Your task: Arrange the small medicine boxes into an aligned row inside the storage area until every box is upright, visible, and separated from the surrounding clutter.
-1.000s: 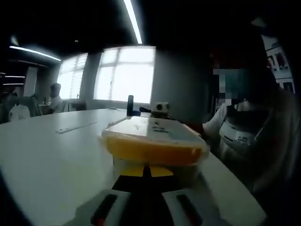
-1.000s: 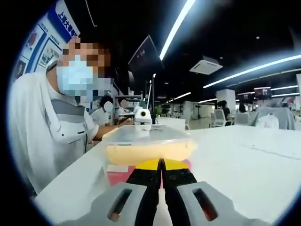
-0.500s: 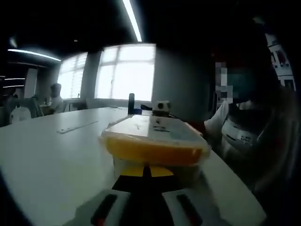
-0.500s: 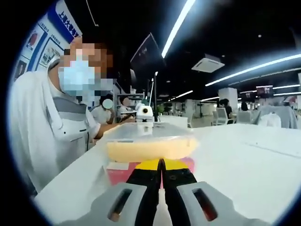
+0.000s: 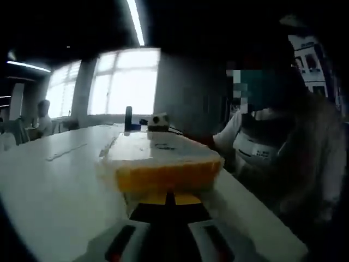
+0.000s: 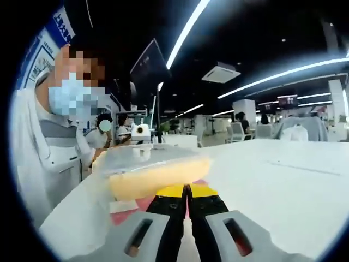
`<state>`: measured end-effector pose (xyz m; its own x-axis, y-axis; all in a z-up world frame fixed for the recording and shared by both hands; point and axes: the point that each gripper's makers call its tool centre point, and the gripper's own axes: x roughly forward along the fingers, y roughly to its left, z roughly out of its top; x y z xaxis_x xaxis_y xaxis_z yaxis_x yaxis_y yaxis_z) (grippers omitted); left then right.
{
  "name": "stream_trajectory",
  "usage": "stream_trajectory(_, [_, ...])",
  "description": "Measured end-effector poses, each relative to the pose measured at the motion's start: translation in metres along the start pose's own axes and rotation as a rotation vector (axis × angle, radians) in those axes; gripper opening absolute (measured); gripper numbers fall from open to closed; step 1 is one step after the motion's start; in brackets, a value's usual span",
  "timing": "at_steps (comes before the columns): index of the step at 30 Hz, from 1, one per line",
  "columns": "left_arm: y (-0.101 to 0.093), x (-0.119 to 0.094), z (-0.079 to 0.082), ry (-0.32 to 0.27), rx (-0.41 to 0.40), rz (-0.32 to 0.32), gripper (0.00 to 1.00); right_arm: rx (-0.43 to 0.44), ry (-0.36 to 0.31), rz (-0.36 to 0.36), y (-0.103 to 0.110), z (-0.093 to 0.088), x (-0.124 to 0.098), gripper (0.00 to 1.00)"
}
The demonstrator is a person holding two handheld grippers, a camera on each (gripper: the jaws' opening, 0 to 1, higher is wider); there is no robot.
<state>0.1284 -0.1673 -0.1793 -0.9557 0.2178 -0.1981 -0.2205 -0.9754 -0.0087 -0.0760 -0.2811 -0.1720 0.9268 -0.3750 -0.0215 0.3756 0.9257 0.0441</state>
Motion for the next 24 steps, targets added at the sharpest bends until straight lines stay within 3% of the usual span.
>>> stream_trajectory(2, [-0.002, 0.005, -0.005, 0.064, 0.051, 0.005, 0.0, 0.014, 0.0, -0.023, -0.008, 0.002, -0.002, 0.0])
stream_trajectory(5, [0.012, -0.007, -0.011, 0.084, 0.0, 0.084, 0.0, -0.008, 0.041, -0.042, -0.014, -0.002, -0.022, 0.03])
stream_trajectory(7, [0.029, -0.02, -0.009, 0.053, -0.045, 0.171, 0.09, 0.059, 0.04, -0.009, -0.011, -0.002, -0.039, 0.15])
stream_trajectory(10, [0.051, -0.036, -0.007, 0.013, -0.087, 0.281, 0.22, 0.102, 0.022, 0.077, 0.003, 0.001, -0.05, 0.23])
stream_trajectory(11, [0.061, -0.039, -0.006, -0.018, -0.126, 0.338, 0.28, 0.059, 0.025, 0.105, 0.009, 0.002, -0.051, 0.25])
stream_trajectory(15, [0.07, -0.03, -0.013, -0.011, -0.138, 0.357, 0.49, 0.076, 0.056, 0.219, 0.041, -0.001, -0.048, 0.46])
stream_trajectory(16, [0.069, -0.027, -0.017, 0.009, -0.141, 0.345, 0.53, 0.048, 0.087, 0.24, 0.045, -0.005, -0.051, 0.43])
stream_trajectory(18, [0.066, -0.026, -0.018, 0.006, -0.134, 0.317, 0.52, 0.031, 0.079, 0.258, 0.051, -0.003, -0.05, 0.37])
stream_trajectory(20, [0.066, -0.028, -0.016, 0.005, -0.123, 0.312, 0.52, 0.032, 0.085, 0.264, 0.055, -0.002, -0.051, 0.38])
stream_trajectory(21, [0.066, -0.028, -0.015, 0.005, -0.113, 0.307, 0.52, 0.032, 0.089, 0.274, 0.059, -0.003, -0.051, 0.41])
stream_trajectory(24, [0.065, -0.029, -0.012, 0.0, -0.09, 0.292, 0.52, 0.047, 0.102, 0.319, 0.073, -0.004, -0.052, 0.62])
